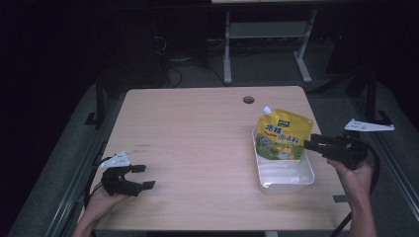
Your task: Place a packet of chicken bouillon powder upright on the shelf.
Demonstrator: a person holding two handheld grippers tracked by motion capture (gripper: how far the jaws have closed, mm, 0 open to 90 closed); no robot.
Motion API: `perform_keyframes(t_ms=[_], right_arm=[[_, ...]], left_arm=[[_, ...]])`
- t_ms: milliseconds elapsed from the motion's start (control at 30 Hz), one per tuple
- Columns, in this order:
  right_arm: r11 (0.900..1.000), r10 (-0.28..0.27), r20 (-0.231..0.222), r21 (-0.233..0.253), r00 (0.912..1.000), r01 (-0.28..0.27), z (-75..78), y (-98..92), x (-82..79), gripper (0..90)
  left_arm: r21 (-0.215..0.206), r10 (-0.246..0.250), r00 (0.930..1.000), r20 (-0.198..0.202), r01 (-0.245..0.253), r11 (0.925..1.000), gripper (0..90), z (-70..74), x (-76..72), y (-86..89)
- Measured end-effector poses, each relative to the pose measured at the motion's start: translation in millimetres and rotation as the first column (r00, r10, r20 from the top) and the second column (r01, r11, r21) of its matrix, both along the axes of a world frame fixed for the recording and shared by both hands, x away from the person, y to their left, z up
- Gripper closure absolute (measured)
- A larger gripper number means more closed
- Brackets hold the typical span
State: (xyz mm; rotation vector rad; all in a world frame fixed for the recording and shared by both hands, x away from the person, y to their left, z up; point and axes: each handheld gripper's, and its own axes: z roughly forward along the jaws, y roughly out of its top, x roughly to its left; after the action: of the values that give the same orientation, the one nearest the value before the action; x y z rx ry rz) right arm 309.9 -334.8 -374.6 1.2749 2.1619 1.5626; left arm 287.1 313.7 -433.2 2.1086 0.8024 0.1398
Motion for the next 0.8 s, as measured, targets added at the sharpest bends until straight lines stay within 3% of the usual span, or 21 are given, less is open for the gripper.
perform_keyframes(t_ms=[467, 800], right_arm=[[1.0, -0.031, 0.01, 0.005, 0.9995, 0.031, -12.3, -8.7, -25.4, 45.6], [0.998, -0.054, -0.017, -0.01, 0.9984, 0.054, -24.4, -15.6, -43.1, 43.3]], left_arm=[[0.008, 0.005, 1.0, -0.002, -0.005, 1.0, 20.3, -2.3, -1.3, -0.4], [0.03, 0.0, 1.0, 0.004, 0.0, 0.9995, 20.3, -5.1, -2.5, -3.7]])
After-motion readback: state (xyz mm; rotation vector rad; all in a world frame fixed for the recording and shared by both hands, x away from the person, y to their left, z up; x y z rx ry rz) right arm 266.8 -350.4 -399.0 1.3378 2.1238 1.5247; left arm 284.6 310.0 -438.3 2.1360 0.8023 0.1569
